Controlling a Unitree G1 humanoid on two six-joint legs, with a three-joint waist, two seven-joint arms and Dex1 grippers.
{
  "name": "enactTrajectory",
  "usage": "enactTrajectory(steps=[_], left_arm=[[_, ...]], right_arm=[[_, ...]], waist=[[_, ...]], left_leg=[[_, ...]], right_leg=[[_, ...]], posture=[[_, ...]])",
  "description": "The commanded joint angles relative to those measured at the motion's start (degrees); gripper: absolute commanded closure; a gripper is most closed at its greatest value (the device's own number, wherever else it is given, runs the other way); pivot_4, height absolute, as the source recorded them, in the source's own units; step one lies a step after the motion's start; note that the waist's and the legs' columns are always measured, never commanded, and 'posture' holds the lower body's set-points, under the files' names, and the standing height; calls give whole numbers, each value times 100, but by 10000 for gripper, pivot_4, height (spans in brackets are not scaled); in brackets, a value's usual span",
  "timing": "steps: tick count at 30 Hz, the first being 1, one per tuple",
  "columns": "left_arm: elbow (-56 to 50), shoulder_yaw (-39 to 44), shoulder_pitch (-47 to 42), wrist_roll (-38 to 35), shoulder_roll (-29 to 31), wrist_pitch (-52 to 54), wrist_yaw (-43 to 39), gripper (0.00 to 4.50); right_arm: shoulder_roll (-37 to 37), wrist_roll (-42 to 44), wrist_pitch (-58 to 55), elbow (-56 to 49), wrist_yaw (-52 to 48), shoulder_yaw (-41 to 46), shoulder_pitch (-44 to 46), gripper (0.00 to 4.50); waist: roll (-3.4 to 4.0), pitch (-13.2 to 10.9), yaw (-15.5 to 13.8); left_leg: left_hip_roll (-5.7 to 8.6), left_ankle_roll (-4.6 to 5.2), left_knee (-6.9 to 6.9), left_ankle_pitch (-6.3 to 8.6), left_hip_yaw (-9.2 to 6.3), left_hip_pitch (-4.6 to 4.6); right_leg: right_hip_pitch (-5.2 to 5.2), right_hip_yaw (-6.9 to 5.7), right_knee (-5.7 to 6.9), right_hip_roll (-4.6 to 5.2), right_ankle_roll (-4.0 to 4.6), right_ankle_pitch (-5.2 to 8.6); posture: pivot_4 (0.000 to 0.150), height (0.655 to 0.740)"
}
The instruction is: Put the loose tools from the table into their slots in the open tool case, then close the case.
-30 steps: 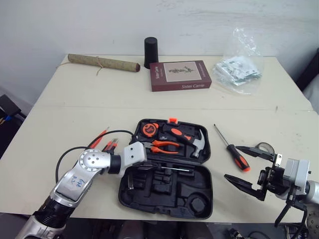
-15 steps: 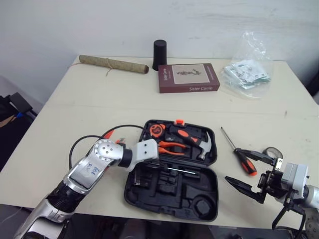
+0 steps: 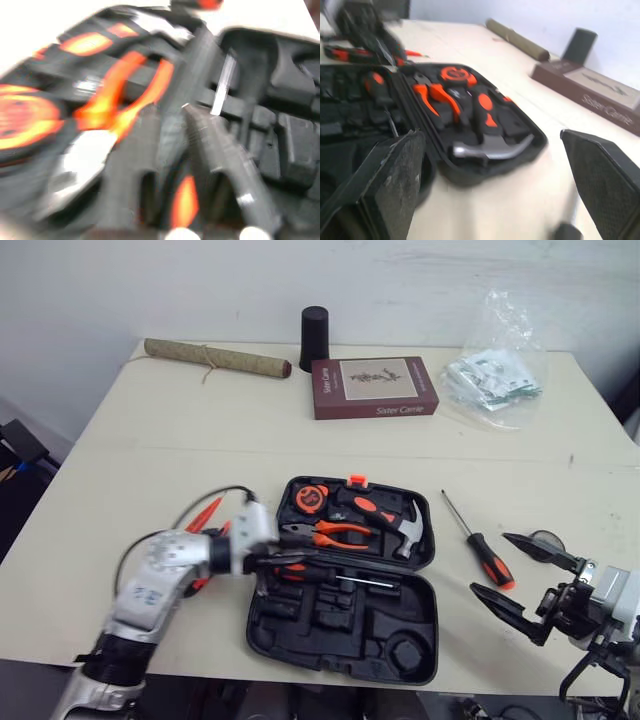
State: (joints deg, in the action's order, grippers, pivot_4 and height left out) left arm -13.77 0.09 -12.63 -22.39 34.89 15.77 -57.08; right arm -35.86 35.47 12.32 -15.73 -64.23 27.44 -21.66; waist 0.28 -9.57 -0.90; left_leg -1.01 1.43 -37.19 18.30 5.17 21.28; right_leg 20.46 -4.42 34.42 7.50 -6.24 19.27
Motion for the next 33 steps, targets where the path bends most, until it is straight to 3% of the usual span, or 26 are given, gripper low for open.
enactTrajectory(steps=[1,5,9,13,15,19,24,33], left_arm=[[-181,1470,828,-536,601,-172,-319,20407],[179,2964,2099,-633,888,-674,-626,1680],[1654,4699,3278,-478,1086,-1216,-728,741],[2829,5286,3578,-390,1305,-1647,-652,741],[3366,5551,3746,-384,1404,-1765,-653,741],[3119,5476,3604,-680,1346,-1568,-572,741],[1704,4760,3239,-1012,1063,-1021,-382,741],[-455,3220,2525,-1659,1225,-41,-600,741]], right_arm=[[-104,215,161,261,-168,808,-347,0],[-103,118,513,1196,-405,1543,-674,0],[-138,-19,907,2552,-501,2301,-1094,0],[-178,-89,1197,3293,-623,2509,-1288,0],[-181,-125,1287,3641,-644,2584,-1391,0],[-124,-96,1309,3583,-580,2414,-1326,0],[0,-12,660,2326,-62,1900,-1036,0],[-670,178,-2976,-919,1968,796,-1048,0]], waist=[[8,-9,62],[-6,-25,97],[-48,-56,104],[-53,-63,94],[-50,-62,98],[-35,-63,112],[-27,-61,117],[-22,-62,120]], left_leg=[[-1,0,5,-1,3,-2],[-2,11,16,6,10,-1],[0,26,11,31,22,-5],[-8,14,12,67,15,-12],[-10,10,15,66,19,-19],[-9,9,29,65,30,-15],[-10,-3,29,59,31,-12],[-12,-60,47,26,37,2]], right_leg=[[-1,-7,1,-3,1,1],[-3,-41,5,-7,2,3],[-4,-40,-20,4,-1,3],[6,-34,-19,9,11,6],[14,-27,-23,16,73,31],[15,-11,-23,16,78,30],[16,-10,-15,16,53,16],[54,-11,23,5,30,5]], posture=[[1500,7400],[1500,7400],[1500,7400],[1500,7400],[1500,7400],[1500,7400],[1500,7400],[1500,7400]])
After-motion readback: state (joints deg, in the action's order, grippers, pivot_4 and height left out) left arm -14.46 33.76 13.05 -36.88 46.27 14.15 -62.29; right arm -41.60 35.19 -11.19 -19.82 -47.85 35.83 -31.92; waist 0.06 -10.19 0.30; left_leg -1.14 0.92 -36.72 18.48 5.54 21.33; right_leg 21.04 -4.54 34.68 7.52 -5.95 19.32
